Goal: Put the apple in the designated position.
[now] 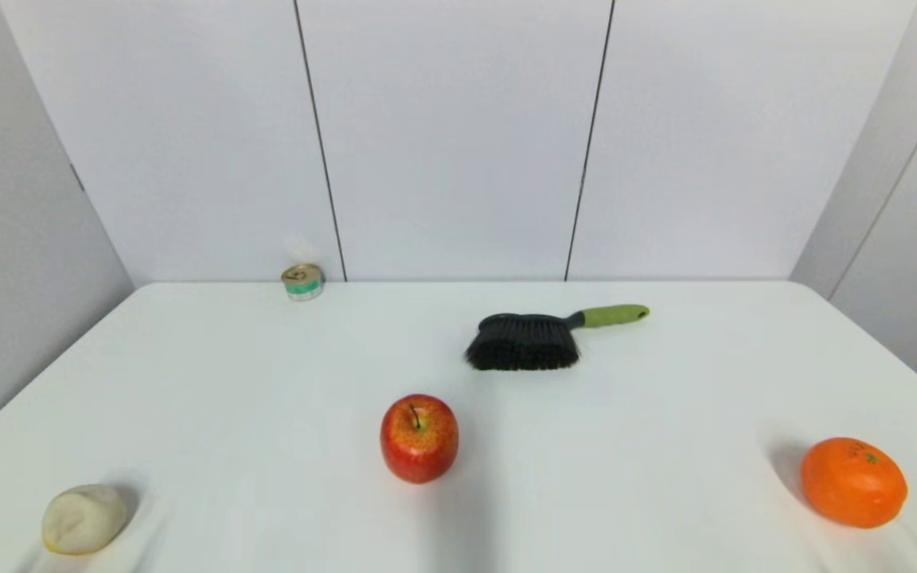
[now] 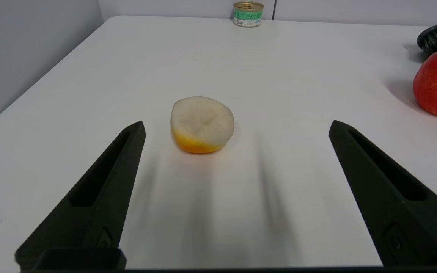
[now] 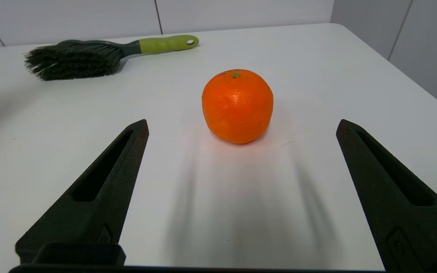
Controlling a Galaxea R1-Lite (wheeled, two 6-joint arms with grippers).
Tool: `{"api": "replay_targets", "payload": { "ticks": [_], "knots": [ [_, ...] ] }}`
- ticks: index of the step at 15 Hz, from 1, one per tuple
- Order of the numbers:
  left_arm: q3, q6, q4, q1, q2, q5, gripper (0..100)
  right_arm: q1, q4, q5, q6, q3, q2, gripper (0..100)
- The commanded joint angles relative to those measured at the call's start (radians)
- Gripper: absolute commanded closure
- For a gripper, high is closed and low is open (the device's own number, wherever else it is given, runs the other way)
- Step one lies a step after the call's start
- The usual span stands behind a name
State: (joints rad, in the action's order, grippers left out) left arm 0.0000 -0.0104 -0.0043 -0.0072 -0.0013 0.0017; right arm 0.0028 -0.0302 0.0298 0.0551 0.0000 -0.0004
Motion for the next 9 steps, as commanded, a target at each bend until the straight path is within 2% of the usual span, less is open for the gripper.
{"api": "replay_targets", "payload": {
  "ticks": [1,3,5,9],
  "knots": [
    [0.0,0.0,-0.002,0.0,0.001,0.0,0,0.0,0.0,-0.001,0.0,0.012,0.0,0],
    [0.0,0.0,0.001,0.0,0.001,0.0,0,0.0,0.001,-0.002,-0.011,-0.003,0.022,0],
    [0.0,0.0,0.001,0.0,0.001,0.0,0,0.0,-0.01,-0.013,-0.032,-0.11,0.16,0],
    [0.0,0.0,0.001,0.0,0.001,0.0,0,0.071,-0.014,-0.019,-0.184,-0.37,0.507,0]
  ]
}}
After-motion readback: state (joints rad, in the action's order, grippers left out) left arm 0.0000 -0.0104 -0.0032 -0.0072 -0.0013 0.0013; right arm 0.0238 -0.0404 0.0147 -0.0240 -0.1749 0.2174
